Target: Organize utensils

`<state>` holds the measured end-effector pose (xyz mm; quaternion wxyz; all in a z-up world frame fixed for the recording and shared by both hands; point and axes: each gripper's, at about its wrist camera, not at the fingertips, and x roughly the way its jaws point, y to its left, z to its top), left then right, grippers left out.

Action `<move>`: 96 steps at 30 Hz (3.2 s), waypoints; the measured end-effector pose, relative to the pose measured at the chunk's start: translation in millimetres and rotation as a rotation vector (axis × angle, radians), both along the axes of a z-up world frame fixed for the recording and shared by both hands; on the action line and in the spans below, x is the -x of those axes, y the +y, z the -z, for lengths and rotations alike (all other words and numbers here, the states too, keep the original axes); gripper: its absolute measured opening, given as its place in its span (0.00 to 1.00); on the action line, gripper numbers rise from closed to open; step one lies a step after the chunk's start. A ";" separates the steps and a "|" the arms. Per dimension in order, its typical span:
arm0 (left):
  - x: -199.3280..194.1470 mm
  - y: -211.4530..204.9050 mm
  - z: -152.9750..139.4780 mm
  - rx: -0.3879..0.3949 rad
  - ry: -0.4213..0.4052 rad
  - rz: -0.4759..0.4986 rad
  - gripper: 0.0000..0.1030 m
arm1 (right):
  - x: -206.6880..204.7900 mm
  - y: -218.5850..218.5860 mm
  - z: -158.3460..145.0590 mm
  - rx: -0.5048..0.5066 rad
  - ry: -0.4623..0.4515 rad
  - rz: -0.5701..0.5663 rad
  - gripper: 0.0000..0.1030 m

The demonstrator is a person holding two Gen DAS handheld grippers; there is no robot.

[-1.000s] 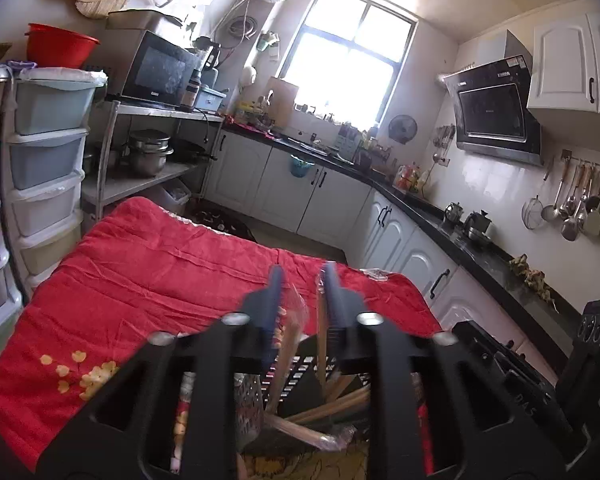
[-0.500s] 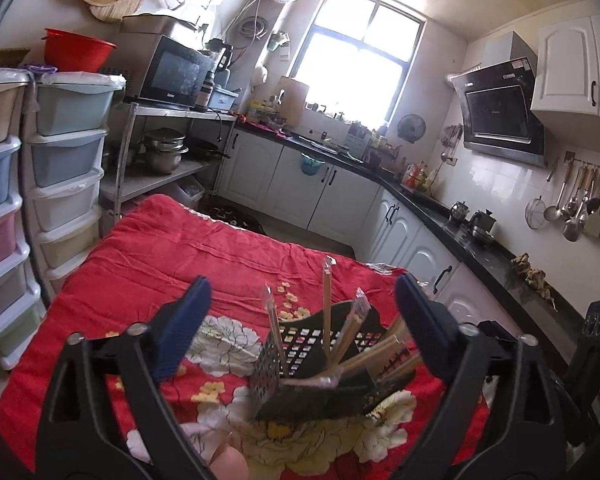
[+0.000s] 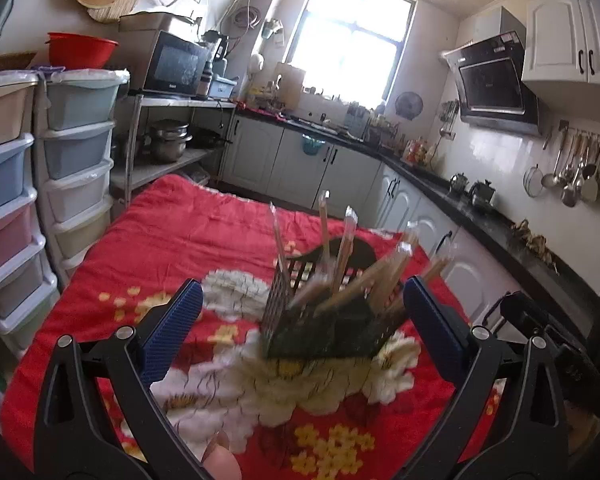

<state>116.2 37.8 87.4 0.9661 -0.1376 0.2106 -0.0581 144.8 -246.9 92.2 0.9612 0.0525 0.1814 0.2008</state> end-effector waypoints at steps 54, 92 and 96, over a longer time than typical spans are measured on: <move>70.0 -38.1 85.7 -0.139 -0.181 -0.069 0.90 | 79.2 13.3 95.1 0.064 -0.216 0.120 0.94; 71.4 -35.3 83.9 -0.140 -0.187 -0.071 0.90 | 77.7 12.0 96.8 0.059 -0.205 0.123 0.94; 70.9 -34.5 83.7 -0.138 -0.185 -0.068 0.90 | 78.2 12.1 96.9 0.060 -0.205 0.122 0.94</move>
